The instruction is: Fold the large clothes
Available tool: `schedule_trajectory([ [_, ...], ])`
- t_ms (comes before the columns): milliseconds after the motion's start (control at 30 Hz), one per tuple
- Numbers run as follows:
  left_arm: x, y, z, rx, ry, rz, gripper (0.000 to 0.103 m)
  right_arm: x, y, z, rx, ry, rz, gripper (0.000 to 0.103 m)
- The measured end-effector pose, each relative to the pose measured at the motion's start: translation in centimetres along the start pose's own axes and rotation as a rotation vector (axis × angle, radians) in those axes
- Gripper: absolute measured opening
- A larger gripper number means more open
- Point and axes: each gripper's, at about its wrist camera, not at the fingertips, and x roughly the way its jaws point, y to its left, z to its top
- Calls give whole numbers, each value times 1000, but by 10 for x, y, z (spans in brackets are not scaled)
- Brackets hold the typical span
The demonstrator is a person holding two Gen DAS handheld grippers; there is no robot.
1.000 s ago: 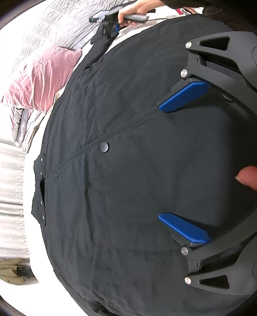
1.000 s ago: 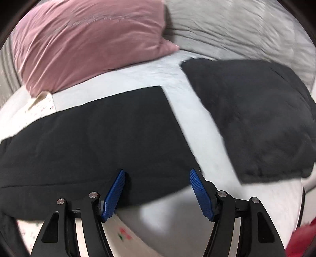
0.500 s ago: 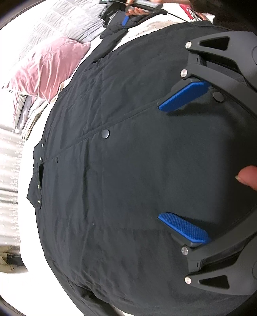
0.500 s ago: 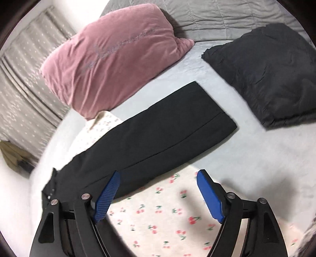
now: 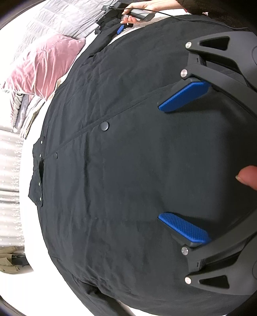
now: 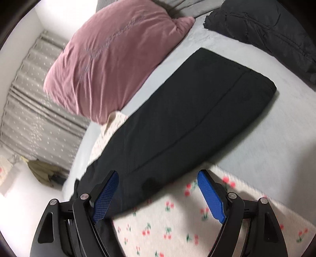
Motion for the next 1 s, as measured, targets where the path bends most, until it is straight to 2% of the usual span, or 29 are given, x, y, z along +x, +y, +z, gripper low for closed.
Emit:
schedule_trajectory([
  [167,-2,3,6,-27,-16,-8,102,13,8,4,-64,-91,-64,80],
  [267,-2,4,8,-36,-19,0,102,15,7,7,-63,-130,-104,72],
  [300,-1,4,9,-42,-19,4,102,15,6,7,-53,-141,-118,66],
  [367,0,3,9,-56,-14,0,102,14,2,9,-26,-157,-130,44],
  [400,1,3,9,-59,-12,-3,102,12,0,9,-6,-159,-123,23],
  [433,0,2,10,-59,-12,-5,102,11,-3,10,7,-163,-116,17],
  [500,-3,-2,10,-51,-21,-8,102,4,3,10,-5,-179,-110,13],
  [767,-12,-10,12,-41,-43,-21,102,-31,100,-9,-383,-292,-106,10],
  [900,-15,-13,11,-36,-50,-25,102,-43,157,-42,-608,-308,-82,10],
  [1000,-18,-13,12,-35,-60,-30,102,-45,197,-79,-797,-283,-44,10],
])
